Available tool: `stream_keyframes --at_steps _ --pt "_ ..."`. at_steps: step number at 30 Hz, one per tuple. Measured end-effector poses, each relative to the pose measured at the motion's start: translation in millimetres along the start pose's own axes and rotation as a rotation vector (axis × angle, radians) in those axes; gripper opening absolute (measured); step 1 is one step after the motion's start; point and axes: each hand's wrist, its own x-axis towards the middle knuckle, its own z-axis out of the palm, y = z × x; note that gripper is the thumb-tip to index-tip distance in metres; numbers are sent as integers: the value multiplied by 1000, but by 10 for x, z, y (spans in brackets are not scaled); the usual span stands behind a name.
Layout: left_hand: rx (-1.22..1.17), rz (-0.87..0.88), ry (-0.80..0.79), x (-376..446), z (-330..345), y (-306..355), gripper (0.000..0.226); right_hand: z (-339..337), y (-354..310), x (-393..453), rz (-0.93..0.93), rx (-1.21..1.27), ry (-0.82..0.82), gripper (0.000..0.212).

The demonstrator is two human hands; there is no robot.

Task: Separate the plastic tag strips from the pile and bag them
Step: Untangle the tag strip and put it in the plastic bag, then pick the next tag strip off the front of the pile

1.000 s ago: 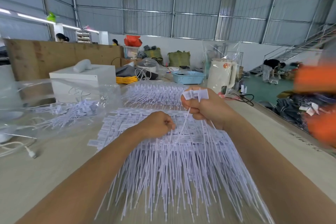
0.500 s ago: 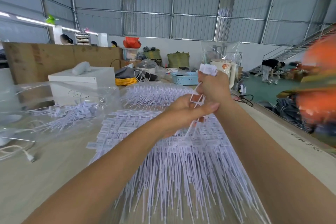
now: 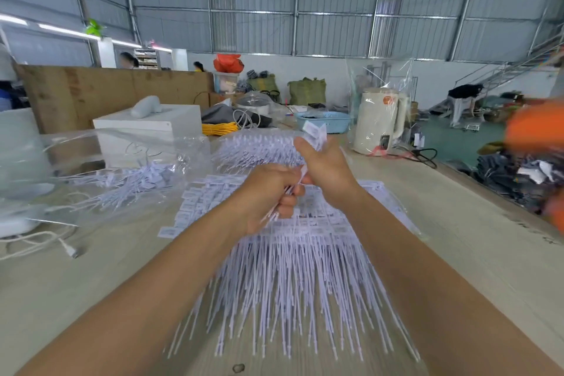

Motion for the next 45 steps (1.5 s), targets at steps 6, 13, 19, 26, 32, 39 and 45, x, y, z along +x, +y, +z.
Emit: stream_keyframes --at_steps 6,13,19,26,32,39,45 --pt "236 9 179 -332 -595 -72 19 430 -10 -222 63 180 -273 17" --pt "718 3 405 -774 -1599 43 36 967 88 -331 48 156 -600 40" --pt "1012 -153 738 -790 -2399 201 30 1374 317 -211 -240 -292 -467 26" --pt "1241 -286 815 -199 -2882 20 20 1816 318 -225 -475 -487 -538 24" --pt "1418 -333 798 333 -3030 -178 26 1855 487 -121 -548 -565 -554 20" --pt "1646 -461 699 523 -2922 -351 30 1882 596 -59 -543 -564 -536 18" --pt "1866 -412 661 206 -2318 -95 25 1636 439 -81 -526 -447 -434 19"
